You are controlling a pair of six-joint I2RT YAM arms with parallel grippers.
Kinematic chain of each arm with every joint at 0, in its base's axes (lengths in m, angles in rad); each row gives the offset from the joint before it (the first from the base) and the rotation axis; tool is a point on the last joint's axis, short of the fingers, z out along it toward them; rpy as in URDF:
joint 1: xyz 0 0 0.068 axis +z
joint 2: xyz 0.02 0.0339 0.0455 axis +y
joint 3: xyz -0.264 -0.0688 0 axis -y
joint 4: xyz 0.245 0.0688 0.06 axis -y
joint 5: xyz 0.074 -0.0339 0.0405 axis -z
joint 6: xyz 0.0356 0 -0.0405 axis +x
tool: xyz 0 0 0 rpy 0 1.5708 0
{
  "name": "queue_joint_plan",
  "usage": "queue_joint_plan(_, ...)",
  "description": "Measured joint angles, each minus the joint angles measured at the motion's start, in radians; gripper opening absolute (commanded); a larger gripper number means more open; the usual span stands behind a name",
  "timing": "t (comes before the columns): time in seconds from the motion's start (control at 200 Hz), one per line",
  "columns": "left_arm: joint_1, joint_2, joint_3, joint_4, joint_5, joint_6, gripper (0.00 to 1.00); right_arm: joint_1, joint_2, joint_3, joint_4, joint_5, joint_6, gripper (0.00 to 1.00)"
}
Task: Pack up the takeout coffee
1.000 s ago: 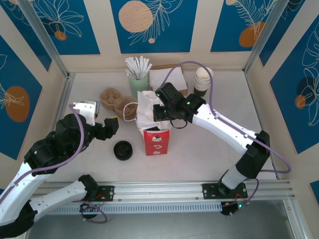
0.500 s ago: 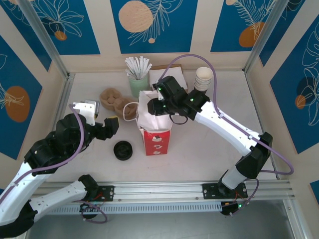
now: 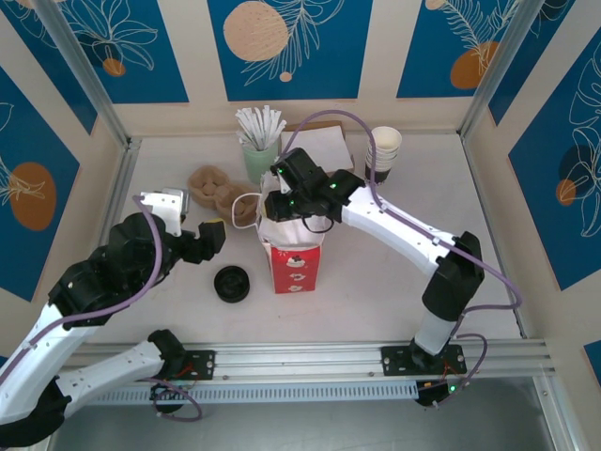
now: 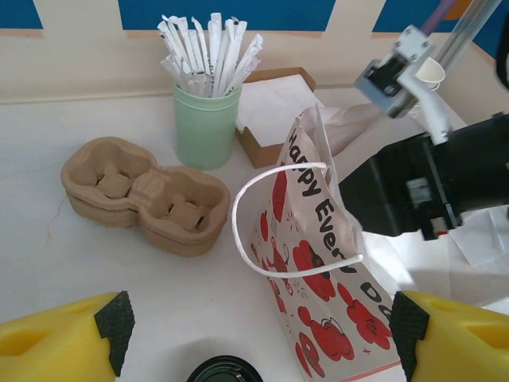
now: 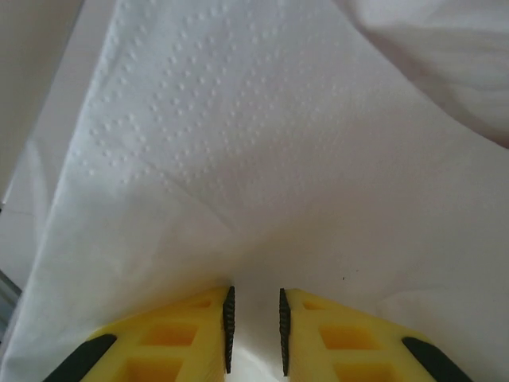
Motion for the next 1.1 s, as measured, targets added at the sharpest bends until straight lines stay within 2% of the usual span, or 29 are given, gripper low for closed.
queue_joint_plan(0.195,0.0,-0.005,-0.005,0.0,0.0,0.0,0.85,-0.005,0.052,0.0,-0.024,0.034,0.0,0.24)
queue_joint_plan(0.5,0.0,-0.007,-0.015,0.001,0.0,-0.003,0.85,-0.006,0.044,0.001,-0.054,0.057,-0.011,0.24)
queue_joint_plan(0.94,0.0,-0.005,-0.024,0.008,0.0,-0.003,0.86,-0.013,-0.151,0.111,-0.053,0.061,-0.072,0.25)
queue_joint_plan(1.1,0.0,0.008,-0.024,0.023,0.0,-0.003,0.87,-0.036,-0.171,0.111,-0.04,0.057,-0.088,0.25)
